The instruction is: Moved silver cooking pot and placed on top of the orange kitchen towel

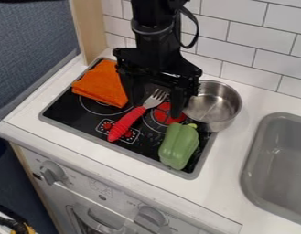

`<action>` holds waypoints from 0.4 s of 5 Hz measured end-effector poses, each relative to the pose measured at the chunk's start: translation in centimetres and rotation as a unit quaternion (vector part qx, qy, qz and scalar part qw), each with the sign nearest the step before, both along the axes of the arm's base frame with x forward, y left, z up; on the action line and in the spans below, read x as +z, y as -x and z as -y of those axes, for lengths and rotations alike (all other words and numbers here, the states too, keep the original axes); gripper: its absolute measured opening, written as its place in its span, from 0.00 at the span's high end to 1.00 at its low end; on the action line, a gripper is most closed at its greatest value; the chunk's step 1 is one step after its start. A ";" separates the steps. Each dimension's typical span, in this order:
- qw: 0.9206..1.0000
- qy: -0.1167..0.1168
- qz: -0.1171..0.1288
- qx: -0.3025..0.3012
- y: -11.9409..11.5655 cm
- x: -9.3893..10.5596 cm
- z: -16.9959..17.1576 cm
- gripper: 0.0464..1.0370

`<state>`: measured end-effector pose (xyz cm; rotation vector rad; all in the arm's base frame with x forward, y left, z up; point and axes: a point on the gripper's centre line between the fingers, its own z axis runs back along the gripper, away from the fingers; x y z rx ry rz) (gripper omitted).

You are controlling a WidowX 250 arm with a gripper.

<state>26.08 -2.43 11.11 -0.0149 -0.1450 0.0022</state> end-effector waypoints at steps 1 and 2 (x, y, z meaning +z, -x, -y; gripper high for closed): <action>1.000 -0.001 -0.012 0.003 0.1 -0.7 0.0 0.04; 1.000 -0.011 -0.018 0.003 -2.1 -2.9 2.4 0.04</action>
